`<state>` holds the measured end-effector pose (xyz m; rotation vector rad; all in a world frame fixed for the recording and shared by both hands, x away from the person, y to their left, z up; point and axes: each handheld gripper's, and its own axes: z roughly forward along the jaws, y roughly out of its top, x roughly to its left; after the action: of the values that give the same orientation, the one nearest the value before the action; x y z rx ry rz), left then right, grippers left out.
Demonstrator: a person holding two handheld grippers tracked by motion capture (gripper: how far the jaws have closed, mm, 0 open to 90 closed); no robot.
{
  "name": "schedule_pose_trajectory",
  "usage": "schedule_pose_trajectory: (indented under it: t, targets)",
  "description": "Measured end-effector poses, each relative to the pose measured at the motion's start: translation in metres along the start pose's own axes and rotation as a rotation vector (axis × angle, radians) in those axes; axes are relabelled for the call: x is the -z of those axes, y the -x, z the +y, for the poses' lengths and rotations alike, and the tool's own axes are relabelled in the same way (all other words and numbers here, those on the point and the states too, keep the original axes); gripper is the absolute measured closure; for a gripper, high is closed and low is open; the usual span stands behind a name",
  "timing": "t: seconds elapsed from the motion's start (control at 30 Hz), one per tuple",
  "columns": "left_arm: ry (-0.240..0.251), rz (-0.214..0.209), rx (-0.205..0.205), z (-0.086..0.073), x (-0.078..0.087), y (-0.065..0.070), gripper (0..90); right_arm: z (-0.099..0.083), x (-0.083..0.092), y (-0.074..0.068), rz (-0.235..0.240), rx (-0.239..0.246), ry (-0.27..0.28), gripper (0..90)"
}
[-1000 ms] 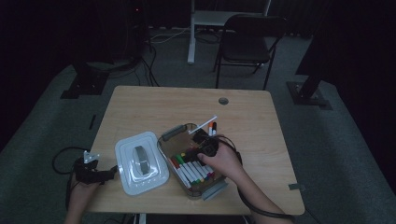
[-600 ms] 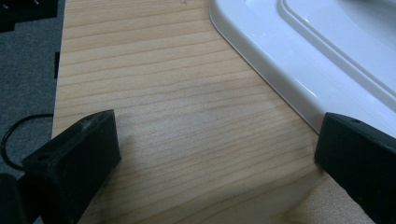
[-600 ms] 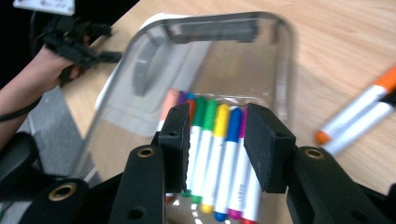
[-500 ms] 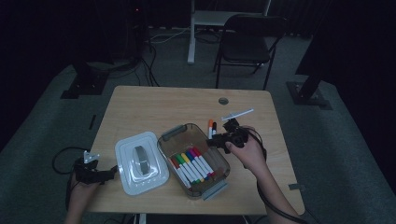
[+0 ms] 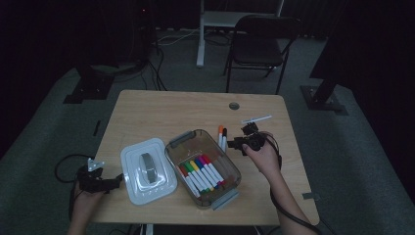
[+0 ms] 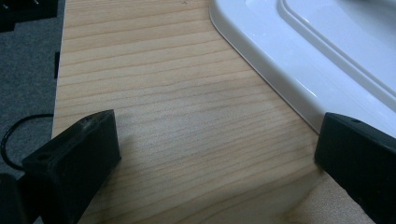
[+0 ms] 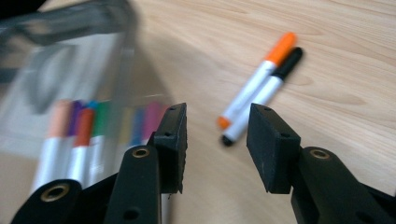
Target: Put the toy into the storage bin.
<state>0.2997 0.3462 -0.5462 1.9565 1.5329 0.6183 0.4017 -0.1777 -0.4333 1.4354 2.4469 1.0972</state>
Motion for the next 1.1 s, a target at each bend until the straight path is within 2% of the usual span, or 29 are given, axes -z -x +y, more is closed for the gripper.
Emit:
schedule_pose_trajectory:
  t: [0.03,0.07,0.17,0.4,0.63,0.7,0.93,1.1]
  targets:
    - [0.000,0.000,0.000,0.000,0.000,0.000,0.5,-0.001,-0.005,0.004,-0.009,-0.015,0.000,56.8]
    - [0.000,0.000,0.000,0.000,0.000,0.000,0.5,-0.002,-0.015,0.012,-0.018,-0.063,0.007,56.7]
    - [0.000,0.000,0.000,0.000,0.000,0.000,0.5,-0.004,-0.030,0.021,-0.045,-0.101,0.005,56.8]
    - [0.000,0.000,0.000,0.000,0.000,0.000,0.5,0.002,-0.059,0.030,-0.090,-0.124,-0.010,57.0]
    - [0.000,0.000,0.000,0.000,0.000,0.000,0.5,0.008,-0.083,0.037,-0.093,-0.150,-0.026,56.9]
    - [0.000,0.000,0.000,0.000,0.000,0.000,0.5,0.007,-0.095,0.044,-0.120,-0.158,-0.043,56.0]
    - [0.000,0.000,0.000,0.000,0.000,0.000,0.5,0.007,-0.100,0.049,-0.100,-0.178,-0.040,54.3]
    - [0.000,0.000,0.000,0.000,0.000,0.000,0.5,0.008,-0.103,0.050,-0.115,-0.173,-0.061,53.8]
